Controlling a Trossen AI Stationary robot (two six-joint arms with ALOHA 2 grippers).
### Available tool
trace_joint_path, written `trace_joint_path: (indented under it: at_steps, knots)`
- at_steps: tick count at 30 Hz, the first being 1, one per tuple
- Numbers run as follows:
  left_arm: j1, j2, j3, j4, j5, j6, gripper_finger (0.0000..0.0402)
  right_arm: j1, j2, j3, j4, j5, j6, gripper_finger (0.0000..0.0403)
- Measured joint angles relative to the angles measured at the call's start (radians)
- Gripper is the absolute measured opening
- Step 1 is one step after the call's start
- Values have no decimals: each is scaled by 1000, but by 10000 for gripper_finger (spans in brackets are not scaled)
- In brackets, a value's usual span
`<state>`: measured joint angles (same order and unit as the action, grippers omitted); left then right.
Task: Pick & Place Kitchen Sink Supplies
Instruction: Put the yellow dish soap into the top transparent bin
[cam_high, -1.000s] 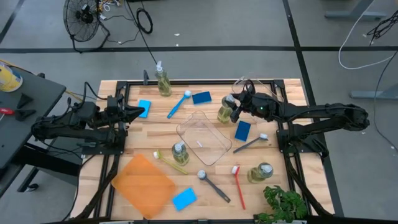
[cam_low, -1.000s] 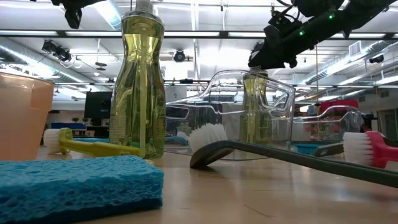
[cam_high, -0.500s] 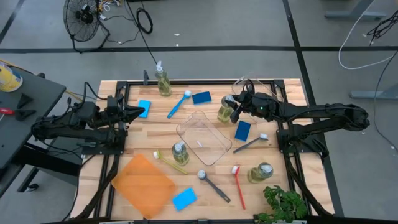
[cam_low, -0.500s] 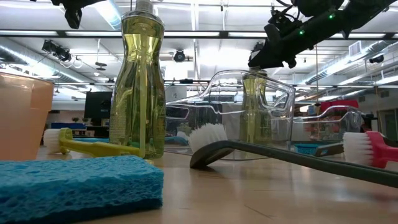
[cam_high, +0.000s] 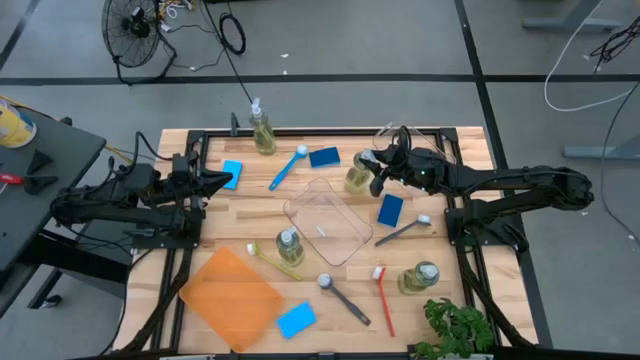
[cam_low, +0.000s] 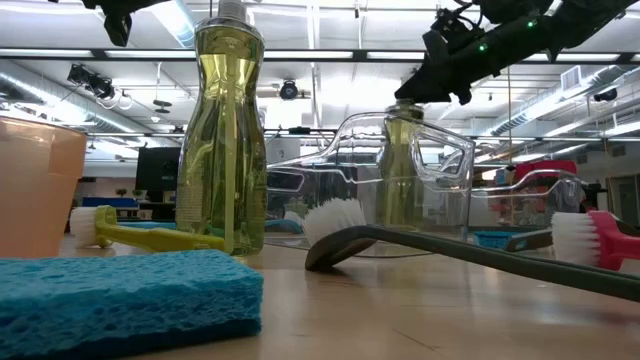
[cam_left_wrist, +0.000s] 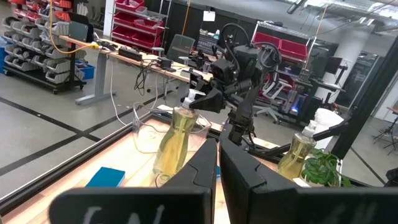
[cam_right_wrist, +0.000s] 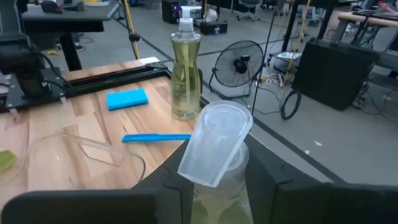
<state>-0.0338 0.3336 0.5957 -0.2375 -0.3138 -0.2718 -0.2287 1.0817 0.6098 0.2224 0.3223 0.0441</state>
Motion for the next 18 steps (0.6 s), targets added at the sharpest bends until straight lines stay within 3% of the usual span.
trace_joint_path:
  at_steps: [10, 18]
  knots:
    - [0, 0, 0, 0, 0, -5, 23, 0, -6, 1, 85, 2, 1, 97]
    - [0, 0, 0, 0, 0, -5, 23, 0, -10, 148, -62, 41, -36, 97]
